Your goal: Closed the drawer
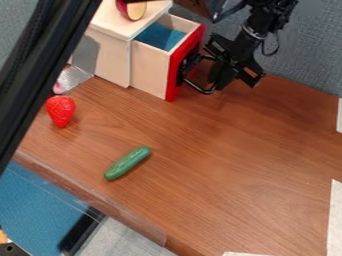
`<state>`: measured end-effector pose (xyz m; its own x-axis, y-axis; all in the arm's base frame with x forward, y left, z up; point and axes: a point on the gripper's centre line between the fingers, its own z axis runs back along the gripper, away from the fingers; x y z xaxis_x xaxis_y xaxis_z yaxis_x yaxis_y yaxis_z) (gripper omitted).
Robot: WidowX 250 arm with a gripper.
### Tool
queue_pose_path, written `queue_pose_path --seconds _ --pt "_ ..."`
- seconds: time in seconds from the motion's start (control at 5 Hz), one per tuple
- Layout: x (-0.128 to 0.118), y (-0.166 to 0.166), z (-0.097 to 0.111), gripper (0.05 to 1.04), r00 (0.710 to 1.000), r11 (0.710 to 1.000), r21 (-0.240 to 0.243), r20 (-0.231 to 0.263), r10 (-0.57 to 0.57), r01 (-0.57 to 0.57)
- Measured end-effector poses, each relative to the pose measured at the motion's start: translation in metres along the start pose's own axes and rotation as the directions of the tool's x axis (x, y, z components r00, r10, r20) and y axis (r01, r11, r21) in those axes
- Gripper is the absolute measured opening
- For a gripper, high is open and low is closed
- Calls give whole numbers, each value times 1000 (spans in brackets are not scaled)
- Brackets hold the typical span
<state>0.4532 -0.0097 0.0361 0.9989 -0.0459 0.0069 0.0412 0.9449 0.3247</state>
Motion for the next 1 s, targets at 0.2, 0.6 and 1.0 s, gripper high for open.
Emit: queue_pose_path --seconds 0.2,0.6,1.0 --pt "-1 16 -4 149 999 998 35 -12 44 -43" --pt "-15 63 -22 97 987 986 74 -50 153 -149" --pt "-24 65 -26 116 984 986 52 -62 164 -161"
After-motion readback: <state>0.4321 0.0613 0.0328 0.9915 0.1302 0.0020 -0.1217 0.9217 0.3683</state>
